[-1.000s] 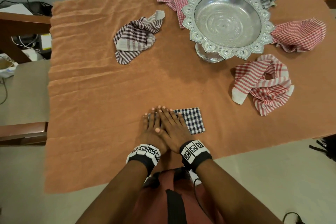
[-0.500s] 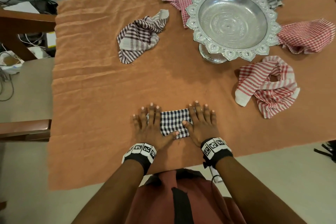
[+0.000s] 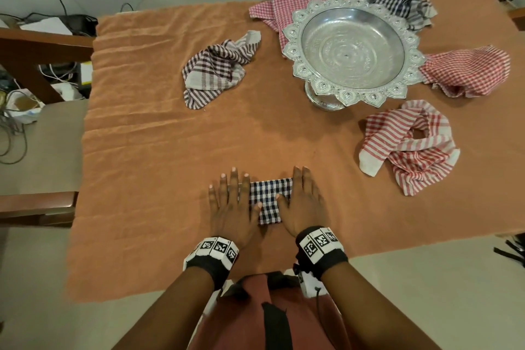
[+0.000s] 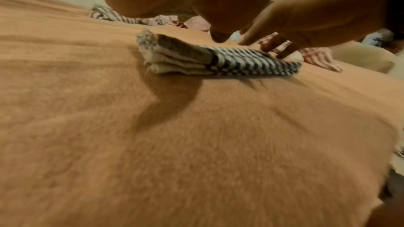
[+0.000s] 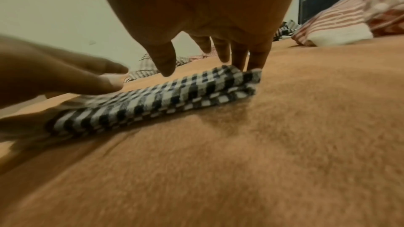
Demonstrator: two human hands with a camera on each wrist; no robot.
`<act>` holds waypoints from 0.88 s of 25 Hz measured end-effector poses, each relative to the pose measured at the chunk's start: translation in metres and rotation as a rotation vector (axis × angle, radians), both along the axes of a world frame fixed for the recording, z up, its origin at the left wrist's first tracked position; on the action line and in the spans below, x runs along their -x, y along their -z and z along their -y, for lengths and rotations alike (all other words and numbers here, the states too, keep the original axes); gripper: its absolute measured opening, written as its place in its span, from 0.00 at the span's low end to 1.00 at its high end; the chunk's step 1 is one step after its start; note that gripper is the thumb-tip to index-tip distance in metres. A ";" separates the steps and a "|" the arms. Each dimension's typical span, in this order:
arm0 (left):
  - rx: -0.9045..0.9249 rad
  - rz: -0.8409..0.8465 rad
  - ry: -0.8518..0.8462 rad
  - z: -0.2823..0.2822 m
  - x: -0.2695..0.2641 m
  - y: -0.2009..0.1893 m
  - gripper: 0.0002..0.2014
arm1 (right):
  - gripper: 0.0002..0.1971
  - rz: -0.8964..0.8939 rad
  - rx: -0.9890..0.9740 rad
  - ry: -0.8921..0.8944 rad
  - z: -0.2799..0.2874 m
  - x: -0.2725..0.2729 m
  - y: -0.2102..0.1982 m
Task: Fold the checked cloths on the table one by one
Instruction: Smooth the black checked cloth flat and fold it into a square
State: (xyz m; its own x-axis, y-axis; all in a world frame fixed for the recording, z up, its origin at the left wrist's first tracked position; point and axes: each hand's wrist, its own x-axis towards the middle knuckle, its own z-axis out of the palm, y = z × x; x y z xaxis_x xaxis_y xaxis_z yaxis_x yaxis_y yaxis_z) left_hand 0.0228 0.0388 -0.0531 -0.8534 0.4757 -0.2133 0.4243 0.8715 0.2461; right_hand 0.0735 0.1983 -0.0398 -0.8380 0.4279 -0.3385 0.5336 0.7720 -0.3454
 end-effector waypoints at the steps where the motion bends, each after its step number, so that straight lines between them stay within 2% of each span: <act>1: -0.005 0.025 -0.080 -0.002 0.003 -0.001 0.35 | 0.38 -0.010 0.022 0.067 -0.003 0.001 -0.003; 3: 0.029 0.101 -0.149 -0.001 0.010 -0.005 0.35 | 0.39 0.010 0.045 0.155 -0.016 0.004 -0.005; 5: 0.075 0.124 -0.138 0.000 0.015 -0.010 0.35 | 0.39 0.056 0.131 0.224 -0.029 0.009 -0.008; 10: 0.096 0.116 -0.205 -0.003 0.021 -0.014 0.34 | 0.29 0.038 0.245 0.259 -0.036 0.018 -0.014; 14: 0.083 0.097 -0.199 0.000 0.021 -0.013 0.23 | 0.37 0.038 0.461 0.343 -0.039 0.022 -0.011; 16: 0.022 0.150 -0.235 0.002 0.019 -0.013 0.20 | 0.38 0.084 0.539 0.356 -0.046 0.025 -0.008; 18: -0.107 0.201 -0.307 0.005 0.016 -0.016 0.17 | 0.31 0.173 0.676 0.352 -0.054 0.025 -0.011; 20: -0.292 0.228 -0.410 0.008 0.011 -0.019 0.15 | 0.19 0.239 0.828 0.327 -0.059 0.021 -0.020; 22: -0.472 0.260 -0.559 0.011 0.007 -0.021 0.15 | 0.06 0.232 0.899 0.272 -0.063 0.017 -0.025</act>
State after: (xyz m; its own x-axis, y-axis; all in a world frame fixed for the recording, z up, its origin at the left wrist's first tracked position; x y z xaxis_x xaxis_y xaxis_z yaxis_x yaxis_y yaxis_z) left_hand 0.0156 0.0283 -0.0317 -0.9436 0.0797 -0.3212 -0.1695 0.7172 0.6759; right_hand 0.0565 0.2612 -0.0152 -0.6194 0.0974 -0.7790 0.7846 0.1103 -0.6101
